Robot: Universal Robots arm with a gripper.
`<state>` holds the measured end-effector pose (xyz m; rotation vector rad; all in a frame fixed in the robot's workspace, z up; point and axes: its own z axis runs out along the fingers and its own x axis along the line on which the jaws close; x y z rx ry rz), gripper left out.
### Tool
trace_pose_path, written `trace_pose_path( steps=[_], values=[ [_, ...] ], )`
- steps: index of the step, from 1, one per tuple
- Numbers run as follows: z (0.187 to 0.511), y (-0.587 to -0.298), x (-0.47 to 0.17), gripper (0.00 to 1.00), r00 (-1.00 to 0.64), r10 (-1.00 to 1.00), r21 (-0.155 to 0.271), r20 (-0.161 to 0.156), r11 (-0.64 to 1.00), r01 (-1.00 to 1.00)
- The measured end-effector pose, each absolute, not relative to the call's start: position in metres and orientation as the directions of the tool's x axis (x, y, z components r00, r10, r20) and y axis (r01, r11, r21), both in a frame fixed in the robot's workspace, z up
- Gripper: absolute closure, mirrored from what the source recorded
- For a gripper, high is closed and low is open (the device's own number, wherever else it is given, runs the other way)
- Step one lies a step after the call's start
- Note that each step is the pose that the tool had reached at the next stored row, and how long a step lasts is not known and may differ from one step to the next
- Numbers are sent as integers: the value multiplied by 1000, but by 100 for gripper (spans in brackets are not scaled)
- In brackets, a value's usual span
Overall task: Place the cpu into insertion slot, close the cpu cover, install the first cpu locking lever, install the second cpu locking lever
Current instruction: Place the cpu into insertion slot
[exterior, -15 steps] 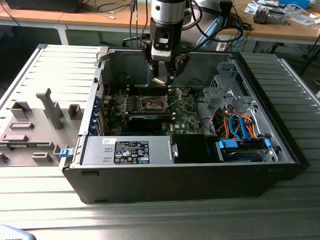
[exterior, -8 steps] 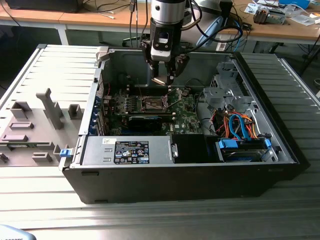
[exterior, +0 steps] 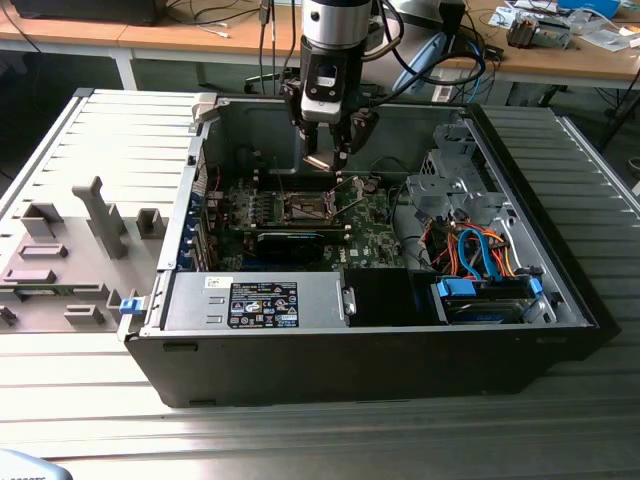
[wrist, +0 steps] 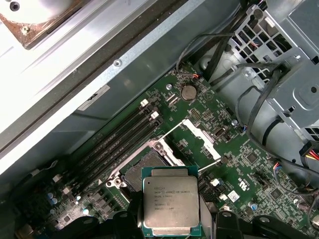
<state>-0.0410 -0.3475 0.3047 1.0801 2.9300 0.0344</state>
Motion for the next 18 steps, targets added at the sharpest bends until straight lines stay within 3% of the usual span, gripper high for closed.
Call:
trace_pose_path(
  steps=[18],
  values=[
    [304,-348,-41,45,-749,662,27,-10,749,662]
  ],
)
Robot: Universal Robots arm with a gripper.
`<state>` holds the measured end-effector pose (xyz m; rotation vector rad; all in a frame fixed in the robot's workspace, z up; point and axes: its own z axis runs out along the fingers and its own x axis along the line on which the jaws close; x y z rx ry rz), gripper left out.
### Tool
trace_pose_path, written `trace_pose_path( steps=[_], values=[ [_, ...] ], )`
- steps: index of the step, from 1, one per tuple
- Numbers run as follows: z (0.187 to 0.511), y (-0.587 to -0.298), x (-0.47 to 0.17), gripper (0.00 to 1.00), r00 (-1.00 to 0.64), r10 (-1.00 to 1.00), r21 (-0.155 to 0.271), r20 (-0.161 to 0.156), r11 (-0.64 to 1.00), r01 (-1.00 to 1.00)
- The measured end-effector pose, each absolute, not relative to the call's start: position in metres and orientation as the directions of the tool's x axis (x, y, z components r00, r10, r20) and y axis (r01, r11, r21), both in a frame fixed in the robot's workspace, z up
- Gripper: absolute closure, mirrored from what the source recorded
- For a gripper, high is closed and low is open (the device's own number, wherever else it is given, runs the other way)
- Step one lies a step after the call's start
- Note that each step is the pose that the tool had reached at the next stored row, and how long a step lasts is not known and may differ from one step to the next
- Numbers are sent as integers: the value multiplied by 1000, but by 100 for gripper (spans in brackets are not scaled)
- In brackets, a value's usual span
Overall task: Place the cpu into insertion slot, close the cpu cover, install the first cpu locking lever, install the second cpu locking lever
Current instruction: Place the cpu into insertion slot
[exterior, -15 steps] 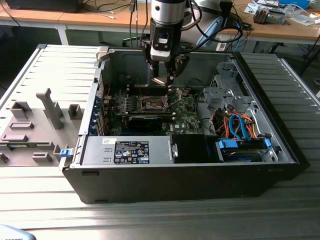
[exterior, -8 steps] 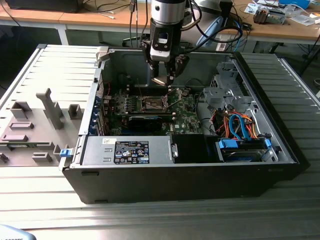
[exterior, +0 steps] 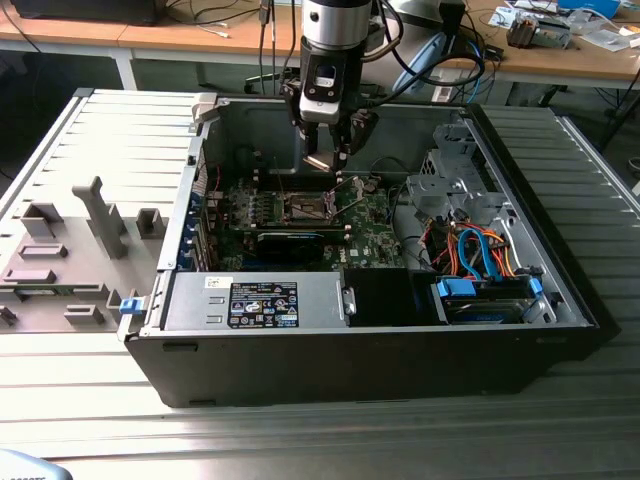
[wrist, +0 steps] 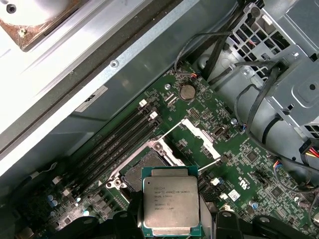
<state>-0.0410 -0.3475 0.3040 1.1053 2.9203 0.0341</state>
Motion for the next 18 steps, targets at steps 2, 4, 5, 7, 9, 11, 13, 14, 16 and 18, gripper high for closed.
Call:
trace_pose_path(
  steps=[2,4,5,7,9,11,13,14,16,18],
  values=[
    [304,-348,-41,45,-748,663,27,-10,748,663],
    [304,-348,-41,45,-747,664,27,-10,747,664],
    [304,-347,-41,45,-747,665,27,-10,747,665],
    [304,-348,-41,45,-745,667,27,-10,745,666],
    [304,-348,-41,45,-744,668,27,-10,744,667],
    [304,-347,-41,45,-743,669,27,-10,743,668],
    [304,-348,-41,45,-742,670,27,-10,742,670],
    [304,-348,-41,45,-742,671,27,-10,742,670],
    [303,-348,-41,45,-741,672,27,-10,741,671],
    [303,-348,-41,45,-740,673,27,-10,740,673]
  ],
)
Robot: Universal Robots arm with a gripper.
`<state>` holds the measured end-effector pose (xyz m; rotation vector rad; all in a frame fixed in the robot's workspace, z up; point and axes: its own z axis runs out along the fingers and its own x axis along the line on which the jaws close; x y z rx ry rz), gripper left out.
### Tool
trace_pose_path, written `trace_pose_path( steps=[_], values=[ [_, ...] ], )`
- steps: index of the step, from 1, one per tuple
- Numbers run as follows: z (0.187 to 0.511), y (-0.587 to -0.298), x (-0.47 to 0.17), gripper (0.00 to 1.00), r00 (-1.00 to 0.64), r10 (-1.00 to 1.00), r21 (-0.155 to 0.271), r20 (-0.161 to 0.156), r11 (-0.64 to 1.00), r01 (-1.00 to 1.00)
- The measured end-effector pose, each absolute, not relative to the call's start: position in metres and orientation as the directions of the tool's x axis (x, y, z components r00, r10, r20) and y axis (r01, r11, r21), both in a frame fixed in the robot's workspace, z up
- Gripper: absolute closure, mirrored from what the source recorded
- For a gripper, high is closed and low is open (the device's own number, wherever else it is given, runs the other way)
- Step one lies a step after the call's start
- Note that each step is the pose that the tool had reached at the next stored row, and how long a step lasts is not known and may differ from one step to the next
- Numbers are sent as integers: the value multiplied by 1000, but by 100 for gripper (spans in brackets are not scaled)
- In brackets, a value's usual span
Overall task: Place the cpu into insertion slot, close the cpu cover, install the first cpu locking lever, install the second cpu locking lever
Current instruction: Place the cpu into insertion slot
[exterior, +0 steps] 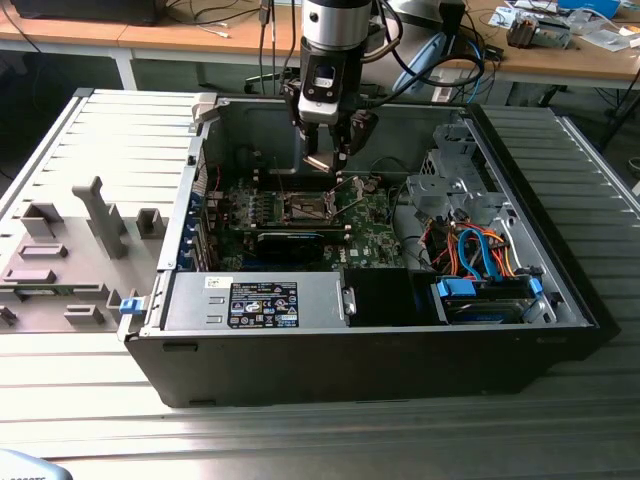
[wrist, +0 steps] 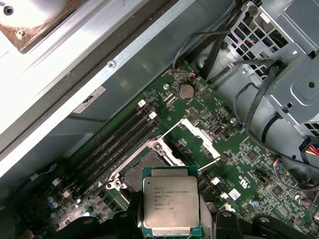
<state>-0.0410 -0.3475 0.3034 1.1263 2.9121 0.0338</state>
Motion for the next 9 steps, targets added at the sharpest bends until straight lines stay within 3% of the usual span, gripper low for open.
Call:
trace_pose_path(
  steps=[9],
  values=[
    [303,-348,-41,45,-734,679,27,-10,734,679]
  ],
)
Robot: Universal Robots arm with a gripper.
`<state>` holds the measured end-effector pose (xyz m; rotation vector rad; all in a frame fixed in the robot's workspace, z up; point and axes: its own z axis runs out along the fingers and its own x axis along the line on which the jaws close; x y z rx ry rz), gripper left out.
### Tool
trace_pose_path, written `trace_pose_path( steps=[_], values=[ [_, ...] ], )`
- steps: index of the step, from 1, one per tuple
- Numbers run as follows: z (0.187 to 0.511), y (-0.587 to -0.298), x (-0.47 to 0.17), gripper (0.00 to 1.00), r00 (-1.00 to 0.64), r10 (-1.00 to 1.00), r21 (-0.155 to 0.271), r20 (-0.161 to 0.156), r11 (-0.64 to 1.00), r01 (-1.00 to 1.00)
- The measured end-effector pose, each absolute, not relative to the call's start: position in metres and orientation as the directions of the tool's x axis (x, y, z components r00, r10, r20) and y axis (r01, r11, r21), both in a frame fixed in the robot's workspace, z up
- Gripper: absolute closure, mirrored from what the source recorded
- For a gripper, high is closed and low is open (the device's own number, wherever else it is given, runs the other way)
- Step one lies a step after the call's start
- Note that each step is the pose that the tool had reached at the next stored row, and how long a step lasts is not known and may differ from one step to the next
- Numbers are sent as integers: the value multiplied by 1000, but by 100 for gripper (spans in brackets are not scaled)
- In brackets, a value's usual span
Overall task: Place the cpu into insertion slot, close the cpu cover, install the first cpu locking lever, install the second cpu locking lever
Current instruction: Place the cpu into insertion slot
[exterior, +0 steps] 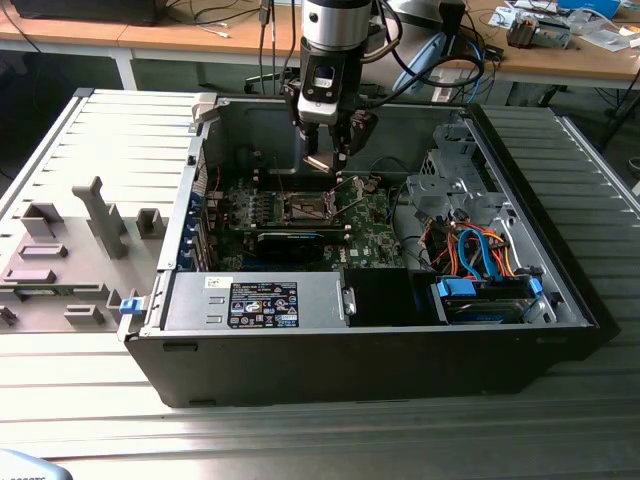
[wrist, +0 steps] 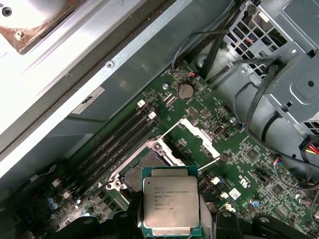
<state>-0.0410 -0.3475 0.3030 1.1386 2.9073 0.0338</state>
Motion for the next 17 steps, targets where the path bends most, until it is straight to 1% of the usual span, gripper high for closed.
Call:
trace_pose_path(
  steps=[17],
  values=[
    [303,-348,-41,45,-725,688,27,-10,725,688]
  ],
)
